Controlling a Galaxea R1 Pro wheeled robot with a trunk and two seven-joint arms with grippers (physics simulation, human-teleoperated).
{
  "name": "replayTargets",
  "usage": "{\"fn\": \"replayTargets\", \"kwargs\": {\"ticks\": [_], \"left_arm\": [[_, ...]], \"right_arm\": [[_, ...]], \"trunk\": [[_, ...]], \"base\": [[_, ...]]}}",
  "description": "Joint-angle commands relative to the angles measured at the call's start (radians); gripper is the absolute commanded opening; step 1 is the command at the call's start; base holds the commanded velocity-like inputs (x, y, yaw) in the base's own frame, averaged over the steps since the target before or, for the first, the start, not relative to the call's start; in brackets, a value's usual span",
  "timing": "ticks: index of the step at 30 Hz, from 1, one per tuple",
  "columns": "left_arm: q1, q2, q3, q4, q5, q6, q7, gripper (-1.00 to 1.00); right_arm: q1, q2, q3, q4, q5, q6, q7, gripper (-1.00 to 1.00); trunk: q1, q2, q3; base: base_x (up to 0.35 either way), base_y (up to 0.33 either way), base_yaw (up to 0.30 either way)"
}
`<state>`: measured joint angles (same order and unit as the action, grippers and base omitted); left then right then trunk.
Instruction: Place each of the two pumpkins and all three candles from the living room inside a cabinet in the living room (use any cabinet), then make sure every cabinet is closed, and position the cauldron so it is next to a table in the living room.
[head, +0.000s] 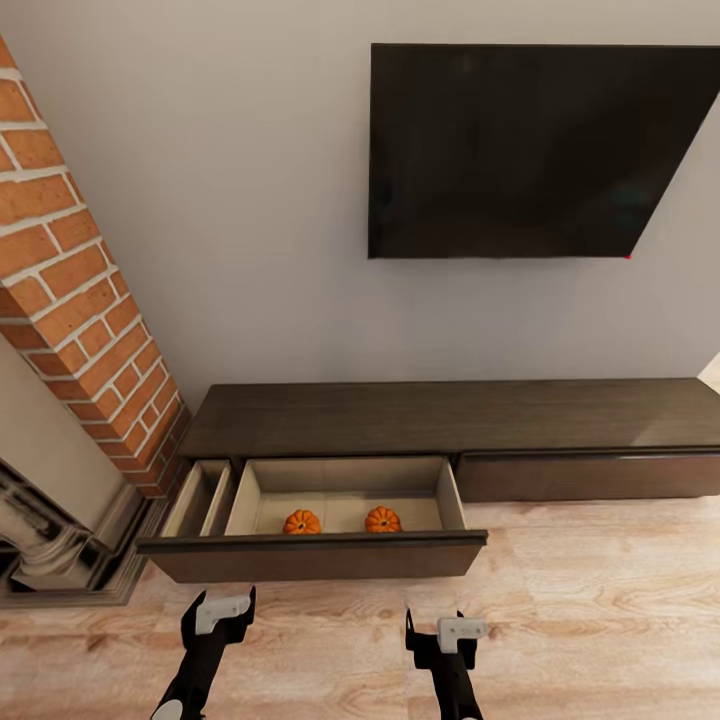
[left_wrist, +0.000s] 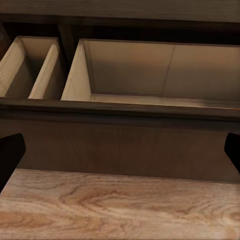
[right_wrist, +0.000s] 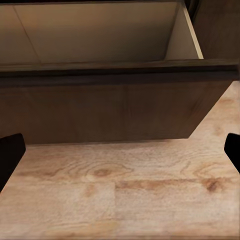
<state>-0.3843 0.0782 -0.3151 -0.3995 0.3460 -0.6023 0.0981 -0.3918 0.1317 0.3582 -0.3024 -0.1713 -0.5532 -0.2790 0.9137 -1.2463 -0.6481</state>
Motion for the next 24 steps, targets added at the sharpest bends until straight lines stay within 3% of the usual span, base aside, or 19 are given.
{"fn": "replayTargets", "kwargs": {"ticks": [1,14,24], "left_arm": [[-0.001,0.001,-0.009,0.001,0.001,-0.003,0.016,1.00],[0.001,0.002,-0.036,0.005,-0.001,-0.041,0.027,1.00],[0.001,0.001,-0.040,0.008,-0.001,-0.093,0.028,1.00]], "right_arm": [[-0.001,0.000,0.009,0.002,-0.010,-0.004,-0.005,1.00],[-0.001,-0.001,0.006,0.003,-0.012,-0.004,-0.005,1.00],[-0.048,0.022,0.000,-0.001,-0.013,-0.003,-0.006,1.00]], "trunk": [[0.004,-0.008,-0.004],[0.054,-0.099,-0.045],[0.092,-0.169,-0.076]], "base": [[0.000,0.000,0.000],[0.000,0.000,0.000],[0.000,0.000,0.000]]}}
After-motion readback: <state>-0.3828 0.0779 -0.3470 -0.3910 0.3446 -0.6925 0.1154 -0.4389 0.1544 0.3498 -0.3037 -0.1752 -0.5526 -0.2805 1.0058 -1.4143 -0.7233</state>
